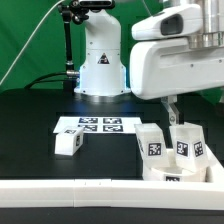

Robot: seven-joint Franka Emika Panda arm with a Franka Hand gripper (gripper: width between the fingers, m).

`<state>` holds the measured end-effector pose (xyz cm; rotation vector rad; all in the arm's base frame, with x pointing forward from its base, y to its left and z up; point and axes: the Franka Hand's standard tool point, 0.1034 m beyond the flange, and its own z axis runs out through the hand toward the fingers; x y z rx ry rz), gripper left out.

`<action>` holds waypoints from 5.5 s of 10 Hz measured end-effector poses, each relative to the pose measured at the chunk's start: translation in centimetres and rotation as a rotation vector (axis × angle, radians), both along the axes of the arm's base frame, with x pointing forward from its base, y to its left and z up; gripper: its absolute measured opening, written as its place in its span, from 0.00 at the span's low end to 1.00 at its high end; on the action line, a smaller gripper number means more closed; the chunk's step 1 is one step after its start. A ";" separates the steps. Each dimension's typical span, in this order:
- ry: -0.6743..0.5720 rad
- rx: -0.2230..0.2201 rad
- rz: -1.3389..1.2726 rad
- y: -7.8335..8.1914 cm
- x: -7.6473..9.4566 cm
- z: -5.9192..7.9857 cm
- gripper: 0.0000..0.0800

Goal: Assemble stool

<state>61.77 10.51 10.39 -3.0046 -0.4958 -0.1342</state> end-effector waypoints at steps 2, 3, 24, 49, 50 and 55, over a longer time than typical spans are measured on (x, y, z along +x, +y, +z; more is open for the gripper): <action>-0.021 -0.014 0.091 -0.4 0.2 0.0 0.81; -0.027 -0.020 0.157 -0.5 0.2 -0.1 0.81; 0.079 0.022 -0.496 -0.7 -0.4 -2.6 0.42; 0.376 0.492 -2.638 -1.2 -0.7 -2.6 0.42; 0.392 0.523 -2.688 -1.0 -0.7 -2.6 0.42; 0.402 0.593 -2.772 -0.5 -0.8 -2.6 0.42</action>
Offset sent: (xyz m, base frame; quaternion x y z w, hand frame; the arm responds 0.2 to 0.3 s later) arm 0.0000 0.0000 0.0000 0.0000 0.0000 -0.1938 0.9810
